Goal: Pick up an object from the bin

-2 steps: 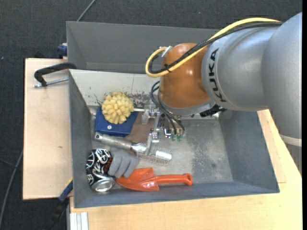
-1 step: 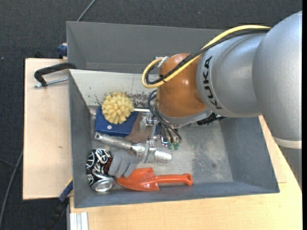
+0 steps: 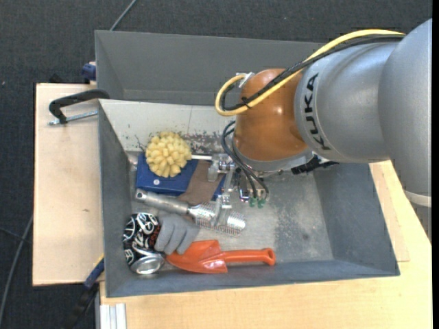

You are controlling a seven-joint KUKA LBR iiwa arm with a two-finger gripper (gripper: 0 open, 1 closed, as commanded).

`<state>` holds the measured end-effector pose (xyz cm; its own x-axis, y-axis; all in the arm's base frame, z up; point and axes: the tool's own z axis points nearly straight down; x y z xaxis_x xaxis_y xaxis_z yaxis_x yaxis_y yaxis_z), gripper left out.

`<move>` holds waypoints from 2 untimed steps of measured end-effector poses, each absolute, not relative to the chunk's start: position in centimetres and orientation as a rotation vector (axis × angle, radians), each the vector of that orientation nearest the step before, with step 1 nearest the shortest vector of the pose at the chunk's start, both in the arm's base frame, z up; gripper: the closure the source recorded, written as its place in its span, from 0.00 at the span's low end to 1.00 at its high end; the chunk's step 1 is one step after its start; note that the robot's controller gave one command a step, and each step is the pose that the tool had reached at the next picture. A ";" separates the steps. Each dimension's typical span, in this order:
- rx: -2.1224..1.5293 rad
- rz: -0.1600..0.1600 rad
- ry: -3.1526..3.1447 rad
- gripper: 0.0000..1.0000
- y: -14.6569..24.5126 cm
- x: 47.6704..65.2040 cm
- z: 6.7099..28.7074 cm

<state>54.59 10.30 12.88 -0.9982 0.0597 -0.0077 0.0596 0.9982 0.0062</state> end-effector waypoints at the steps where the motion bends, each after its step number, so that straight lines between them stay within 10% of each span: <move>1: 0.242 0.010 3.125 0.00 11.1 53.9 7.5; 2: 0.293 0.024 3.104 1.00 9.2 54.0 7.6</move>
Offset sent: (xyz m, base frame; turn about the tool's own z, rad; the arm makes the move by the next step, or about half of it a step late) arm -0.0112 -0.0146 -0.0588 0.1318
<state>54.00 9.23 7.56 -0.9820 0.1875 -0.0224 0.1871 0.9822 0.0176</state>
